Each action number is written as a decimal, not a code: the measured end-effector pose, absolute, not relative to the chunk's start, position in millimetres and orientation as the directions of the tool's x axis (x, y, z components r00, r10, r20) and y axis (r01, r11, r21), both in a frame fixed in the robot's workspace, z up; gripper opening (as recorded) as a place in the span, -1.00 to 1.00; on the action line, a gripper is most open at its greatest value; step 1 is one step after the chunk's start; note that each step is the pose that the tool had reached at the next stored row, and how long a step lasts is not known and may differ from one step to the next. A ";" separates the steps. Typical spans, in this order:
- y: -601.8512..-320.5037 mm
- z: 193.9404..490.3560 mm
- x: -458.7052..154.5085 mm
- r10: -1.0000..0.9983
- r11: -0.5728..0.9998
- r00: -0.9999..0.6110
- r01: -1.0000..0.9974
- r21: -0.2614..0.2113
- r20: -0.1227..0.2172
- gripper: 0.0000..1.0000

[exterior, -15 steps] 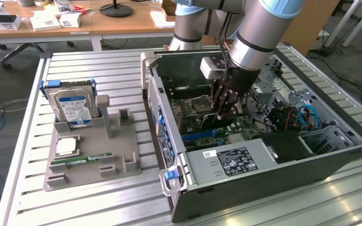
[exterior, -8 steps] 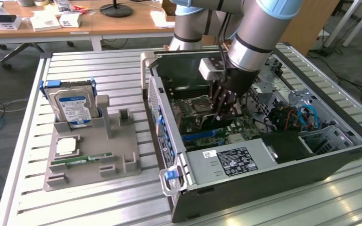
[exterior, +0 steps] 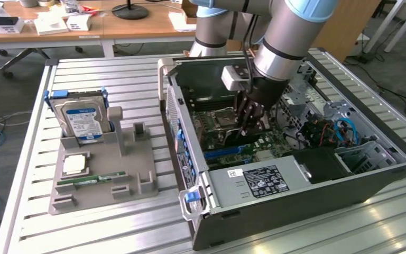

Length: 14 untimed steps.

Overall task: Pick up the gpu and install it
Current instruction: 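Insert the gpu into the slot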

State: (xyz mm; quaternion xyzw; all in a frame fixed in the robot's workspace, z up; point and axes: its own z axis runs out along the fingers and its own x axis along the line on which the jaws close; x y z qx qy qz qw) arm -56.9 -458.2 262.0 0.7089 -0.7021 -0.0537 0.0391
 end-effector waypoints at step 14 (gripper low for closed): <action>-457.8 261.7 -69.4 -1.000 -0.011 0.008 -0.992 0.129 -0.021 -0.47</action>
